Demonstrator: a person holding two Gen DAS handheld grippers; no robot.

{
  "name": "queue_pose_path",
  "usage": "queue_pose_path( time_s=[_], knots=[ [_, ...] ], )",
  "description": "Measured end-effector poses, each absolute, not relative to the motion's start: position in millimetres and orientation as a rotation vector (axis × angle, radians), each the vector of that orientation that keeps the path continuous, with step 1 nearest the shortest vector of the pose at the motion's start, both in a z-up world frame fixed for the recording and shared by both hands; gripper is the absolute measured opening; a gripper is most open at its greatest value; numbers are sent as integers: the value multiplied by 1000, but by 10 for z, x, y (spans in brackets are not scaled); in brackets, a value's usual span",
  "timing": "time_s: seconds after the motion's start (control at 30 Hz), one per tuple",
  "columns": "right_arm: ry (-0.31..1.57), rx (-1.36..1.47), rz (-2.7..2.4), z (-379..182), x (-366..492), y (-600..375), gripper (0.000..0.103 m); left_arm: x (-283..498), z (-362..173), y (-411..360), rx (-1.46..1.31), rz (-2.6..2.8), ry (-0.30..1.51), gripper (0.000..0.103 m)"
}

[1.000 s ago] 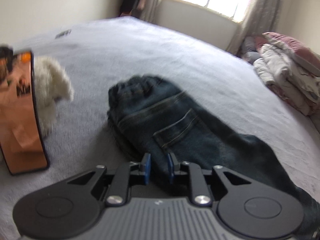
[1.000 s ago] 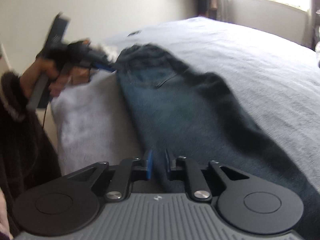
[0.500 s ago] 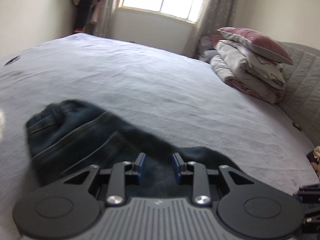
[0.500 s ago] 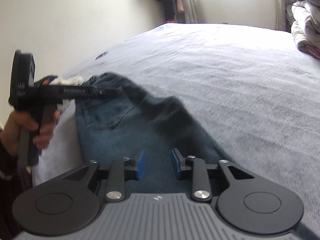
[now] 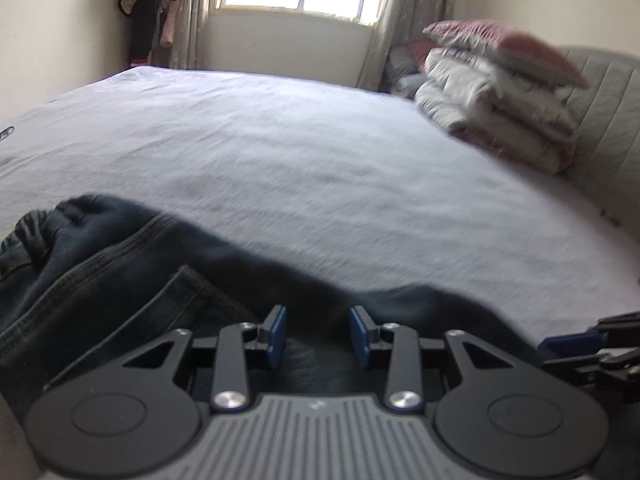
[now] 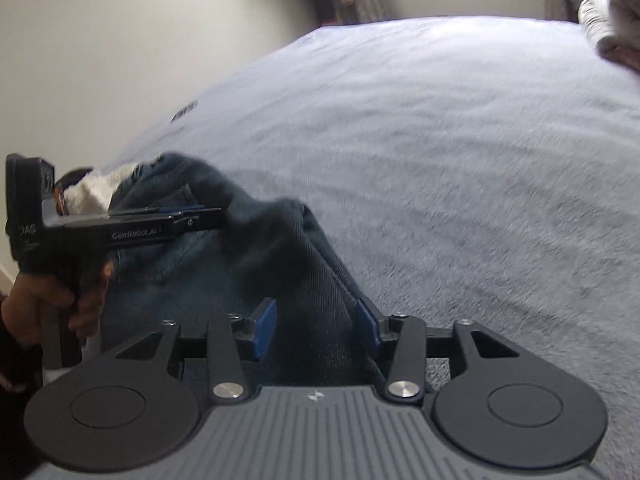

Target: Fold clothes

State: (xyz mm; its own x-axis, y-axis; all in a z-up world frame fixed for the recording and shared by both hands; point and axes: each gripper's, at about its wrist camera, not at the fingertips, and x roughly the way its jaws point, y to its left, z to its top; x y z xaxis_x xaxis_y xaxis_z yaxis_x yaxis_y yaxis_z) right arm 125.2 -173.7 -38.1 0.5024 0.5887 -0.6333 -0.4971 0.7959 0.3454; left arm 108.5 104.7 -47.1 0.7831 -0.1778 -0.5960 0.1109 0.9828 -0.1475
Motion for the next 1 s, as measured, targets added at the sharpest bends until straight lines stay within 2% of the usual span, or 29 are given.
queue_pose_path(
  time_s=[0.3,0.6,0.77,1.0],
  knots=[
    [880,283,941,-363,1643,-1604,47,1071,-490,1054,-70,-162,655,36],
    [938,414,923,-477,2055,-1418,49,1074,-487,1078,-88,-157,666,36],
    [875,592,830,-481,2142,-1591,48,1080,-475,1085,-95,-160,671,36],
    [934,484,791,-420,2042,-1627,48,1102,-406,1188,-163,-156,673,36]
  ],
)
